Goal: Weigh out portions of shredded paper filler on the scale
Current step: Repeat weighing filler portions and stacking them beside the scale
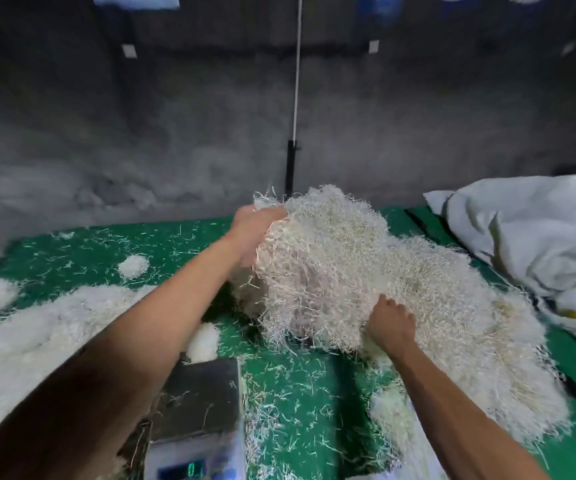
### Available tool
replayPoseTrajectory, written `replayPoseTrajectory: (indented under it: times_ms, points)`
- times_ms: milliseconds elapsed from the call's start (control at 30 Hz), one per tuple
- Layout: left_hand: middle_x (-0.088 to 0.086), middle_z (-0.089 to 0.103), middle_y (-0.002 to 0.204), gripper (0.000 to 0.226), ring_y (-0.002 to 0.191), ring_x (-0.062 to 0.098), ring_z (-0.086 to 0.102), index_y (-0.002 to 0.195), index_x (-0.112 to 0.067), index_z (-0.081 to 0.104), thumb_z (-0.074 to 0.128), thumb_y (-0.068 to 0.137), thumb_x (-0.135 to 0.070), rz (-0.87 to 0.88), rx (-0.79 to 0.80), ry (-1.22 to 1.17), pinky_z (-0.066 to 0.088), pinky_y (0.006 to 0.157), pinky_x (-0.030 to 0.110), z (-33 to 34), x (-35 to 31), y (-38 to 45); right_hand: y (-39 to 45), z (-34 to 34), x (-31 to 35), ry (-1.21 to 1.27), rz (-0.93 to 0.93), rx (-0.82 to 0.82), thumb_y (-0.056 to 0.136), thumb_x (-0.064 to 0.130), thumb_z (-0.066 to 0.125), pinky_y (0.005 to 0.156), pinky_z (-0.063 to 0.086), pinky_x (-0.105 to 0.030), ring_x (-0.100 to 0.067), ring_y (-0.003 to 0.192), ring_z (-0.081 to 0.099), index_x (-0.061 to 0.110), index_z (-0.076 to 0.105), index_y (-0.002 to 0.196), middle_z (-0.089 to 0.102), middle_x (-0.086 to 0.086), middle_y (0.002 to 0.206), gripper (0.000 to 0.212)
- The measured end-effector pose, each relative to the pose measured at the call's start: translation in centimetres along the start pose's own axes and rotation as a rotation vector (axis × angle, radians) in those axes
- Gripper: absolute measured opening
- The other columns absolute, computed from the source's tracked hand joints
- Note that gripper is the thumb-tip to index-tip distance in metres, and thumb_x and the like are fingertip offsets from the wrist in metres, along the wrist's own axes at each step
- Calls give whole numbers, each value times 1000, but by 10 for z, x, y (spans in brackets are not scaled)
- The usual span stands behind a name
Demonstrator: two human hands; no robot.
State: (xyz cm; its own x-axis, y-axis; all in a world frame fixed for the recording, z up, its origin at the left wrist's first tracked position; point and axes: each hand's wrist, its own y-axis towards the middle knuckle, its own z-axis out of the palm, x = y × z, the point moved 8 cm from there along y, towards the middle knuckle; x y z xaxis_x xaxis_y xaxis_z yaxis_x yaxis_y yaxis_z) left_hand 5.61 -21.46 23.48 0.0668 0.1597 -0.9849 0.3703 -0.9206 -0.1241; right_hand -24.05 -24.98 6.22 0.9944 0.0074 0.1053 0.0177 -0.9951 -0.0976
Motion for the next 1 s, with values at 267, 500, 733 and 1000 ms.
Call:
replayPoseTrajectory:
  times_ms: [267, 500, 733, 1000]
  points:
    - [2, 46, 135, 81, 120, 25, 48, 147, -15, 33, 76, 81, -35, 88, -48, -236, 42, 104, 46, 11, -83, -6, -39, -121, 128, 445, -488, -222, 84, 66, 68, 125, 8, -54, -31, 151, 27, 9, 40, 149, 36, -8, 157, 91]
    - [-4, 47, 141, 93, 129, 21, 49, 154, -24, 31, 70, 71, -39, 219, -82, -95, 42, 109, 44, 1, -129, -11, -22, -175, 157, 690, -376, -117, 103, 27, 58, 95, 40, -31, -34, 122, 54, -5, 57, 130, 58, -19, 130, 42]
    - [13, 53, 148, 71, 134, 35, 53, 152, -18, 41, 69, 93, -47, -41, 237, -169, 39, 114, 56, 9, -56, -7, -6, -190, 154, 1057, -305, -122, 94, -7, 54, 66, 53, -26, -15, 74, 56, 2, 62, 99, 60, -4, 92, 14]
    - [4, 61, 122, 66, 97, 21, 70, 137, -15, 52, 76, 82, -43, 166, 72, -237, 60, 78, 39, -9, -171, -16, -6, -68, 141, 387, -356, 4, 106, 37, 45, 67, 46, -27, -10, 70, 49, 20, 52, 90, 53, 3, 82, 24]
